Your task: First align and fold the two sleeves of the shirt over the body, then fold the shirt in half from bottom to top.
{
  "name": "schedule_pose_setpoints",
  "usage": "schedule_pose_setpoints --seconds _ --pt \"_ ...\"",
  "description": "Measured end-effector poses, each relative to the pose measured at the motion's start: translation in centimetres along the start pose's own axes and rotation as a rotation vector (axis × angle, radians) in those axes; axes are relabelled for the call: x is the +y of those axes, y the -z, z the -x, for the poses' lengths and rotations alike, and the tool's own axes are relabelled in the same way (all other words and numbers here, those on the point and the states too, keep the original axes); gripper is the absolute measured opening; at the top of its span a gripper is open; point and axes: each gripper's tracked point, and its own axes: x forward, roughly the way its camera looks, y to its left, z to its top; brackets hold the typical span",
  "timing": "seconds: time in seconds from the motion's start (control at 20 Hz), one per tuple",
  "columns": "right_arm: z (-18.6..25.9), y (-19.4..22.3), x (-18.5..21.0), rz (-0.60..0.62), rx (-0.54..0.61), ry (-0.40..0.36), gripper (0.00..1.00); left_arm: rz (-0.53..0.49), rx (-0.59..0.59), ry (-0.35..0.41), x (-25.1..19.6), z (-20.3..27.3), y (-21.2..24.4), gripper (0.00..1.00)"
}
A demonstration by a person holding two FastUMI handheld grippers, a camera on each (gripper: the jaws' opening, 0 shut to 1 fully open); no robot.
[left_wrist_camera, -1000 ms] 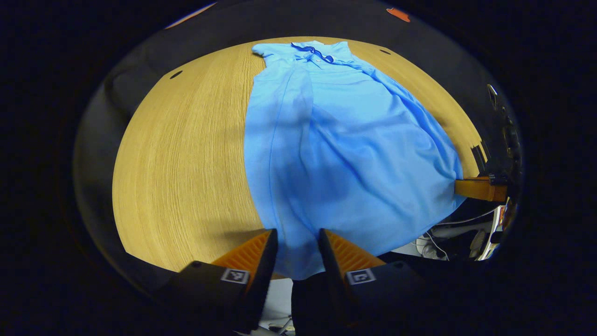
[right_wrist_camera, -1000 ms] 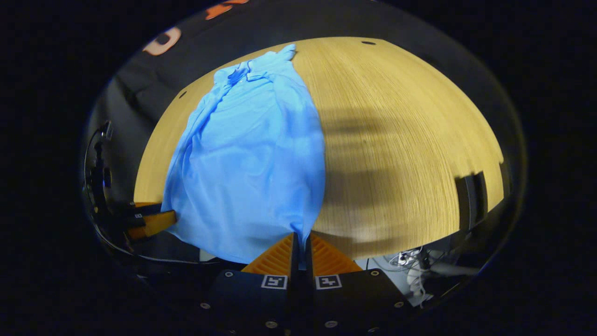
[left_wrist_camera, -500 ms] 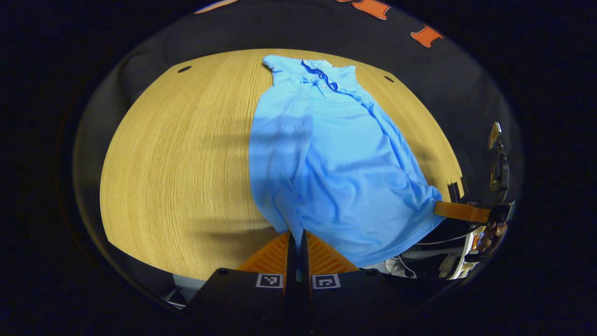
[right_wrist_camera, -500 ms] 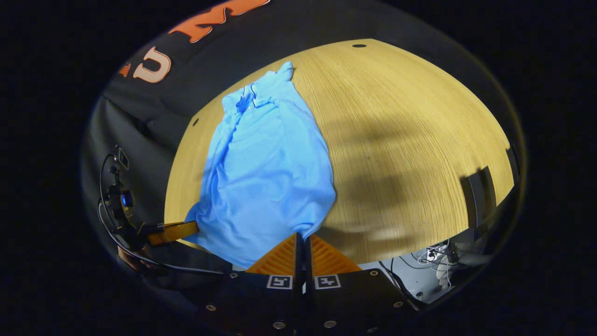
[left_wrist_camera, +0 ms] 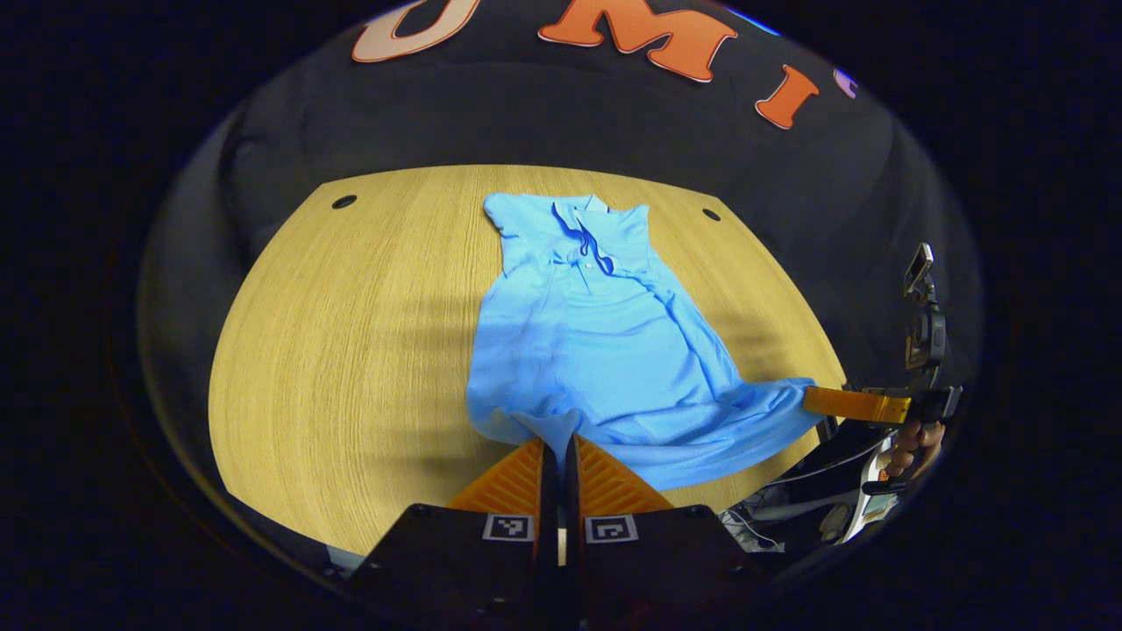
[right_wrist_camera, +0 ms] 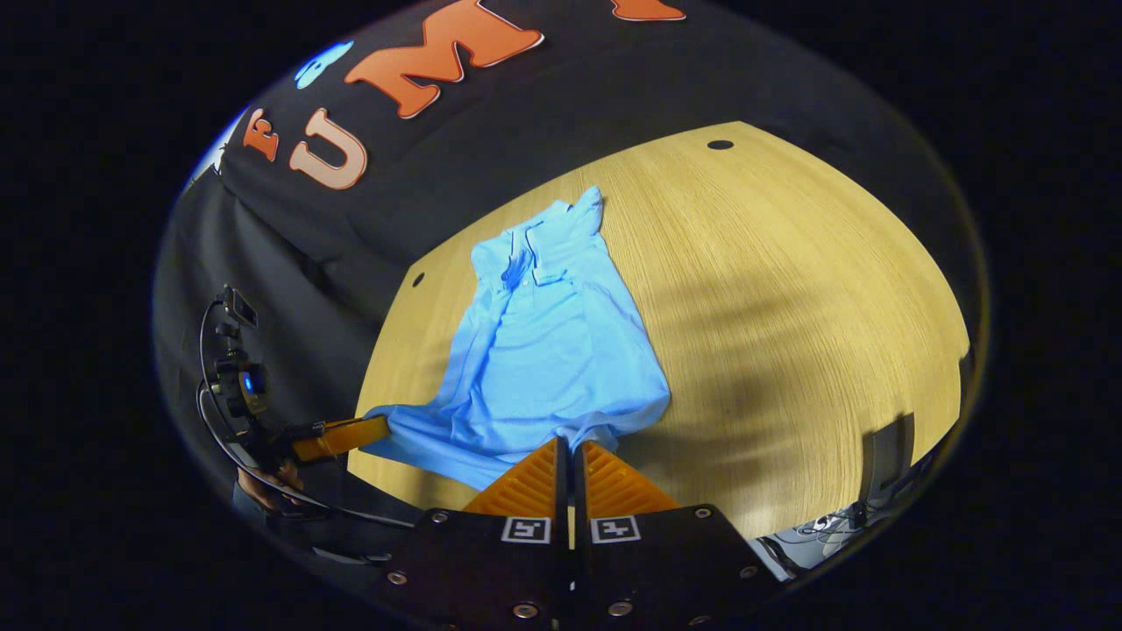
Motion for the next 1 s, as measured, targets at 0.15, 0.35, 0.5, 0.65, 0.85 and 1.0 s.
schedule_pose_setpoints --seconds 0.15,0.35,0.5,0.65,0.85,1.0 --pt "-0.1 -3.5 1.1 0.001 -0.057 -0.031 0.02 -0.018 -0.046 0.002 -0.2 -0.3 -3.3 0.07" --pt "-1.2 -8.3 2.0 0.027 -0.116 -0.02 0.02 -0.025 -0.134 0.02 -0.1 -0.8 -8.5 0.07" --pt "-2.5 -12.3 2.9 0.044 -0.142 -0.015 0.02 -0.034 -0.175 0.036 0.7 -2.6 -13.1 0.07" --pt "-4.6 -16.3 3.1 0.068 -0.164 0.011 0.02 -0.02 -0.199 0.063 1.5 -4.7 -17.3 0.07" --pt "-7.8 -21.5 3.4 0.075 -0.192 0.032 0.02 -0.028 -0.224 0.072 3.4 -8.3 -23.0 0.07" --pt "-10.6 -25.0 3.1 0.078 -0.207 0.055 0.02 -0.039 -0.24 0.074 4.8 -11.2 -26.6 0.07"
